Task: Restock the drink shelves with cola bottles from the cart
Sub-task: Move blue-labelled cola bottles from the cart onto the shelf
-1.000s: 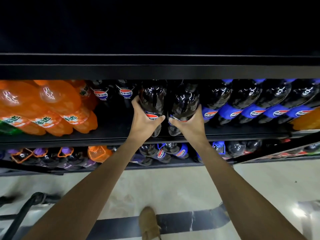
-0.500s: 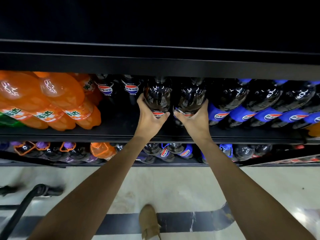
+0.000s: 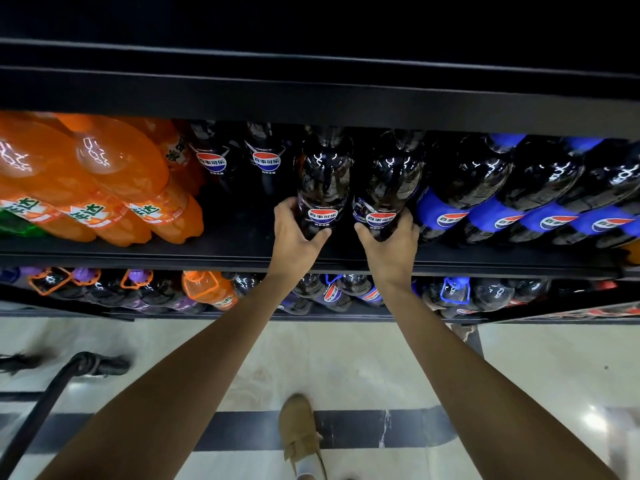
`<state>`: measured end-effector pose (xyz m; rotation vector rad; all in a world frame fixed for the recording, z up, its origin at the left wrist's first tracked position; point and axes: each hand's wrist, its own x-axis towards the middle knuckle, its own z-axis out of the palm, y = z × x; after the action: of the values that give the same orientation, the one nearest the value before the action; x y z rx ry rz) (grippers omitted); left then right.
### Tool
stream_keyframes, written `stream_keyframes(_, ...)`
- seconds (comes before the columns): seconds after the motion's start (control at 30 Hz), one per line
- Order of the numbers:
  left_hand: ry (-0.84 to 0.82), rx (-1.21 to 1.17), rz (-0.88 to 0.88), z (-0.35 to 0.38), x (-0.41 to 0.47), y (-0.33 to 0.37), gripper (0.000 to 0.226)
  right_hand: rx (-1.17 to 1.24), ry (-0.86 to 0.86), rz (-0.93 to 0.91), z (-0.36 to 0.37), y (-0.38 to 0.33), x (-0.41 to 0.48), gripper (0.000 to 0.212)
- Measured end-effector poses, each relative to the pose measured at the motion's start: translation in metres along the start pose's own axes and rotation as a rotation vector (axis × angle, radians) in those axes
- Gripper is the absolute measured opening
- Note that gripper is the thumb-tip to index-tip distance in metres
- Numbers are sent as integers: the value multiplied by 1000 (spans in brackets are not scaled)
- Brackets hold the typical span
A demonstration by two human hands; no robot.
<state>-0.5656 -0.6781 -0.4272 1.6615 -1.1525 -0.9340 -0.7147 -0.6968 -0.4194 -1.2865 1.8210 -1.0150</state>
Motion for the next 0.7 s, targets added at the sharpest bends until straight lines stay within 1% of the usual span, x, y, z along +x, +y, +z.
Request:
stream_keyframes(0.13,-21,-4,-7,5,2,4,67,-30,84,20,0,1,-5,74)
stream_keyframes(0.27,-42,14,5,15,4,11,67,-36,140,29,-9,3,-1,59)
stream_keyframes(0.33,-26,14,5,19,3,12,67,-55,131,36,-11,4,-1,57)
stream_keyframes(0.53,-32,4,6,19,1,12,68,-86,134,47,-10,2,-3,62)
stream_keyframes(0.7,-27,-31,-3,19,0,13,69,-212,157,67,-10,2,-3,66)
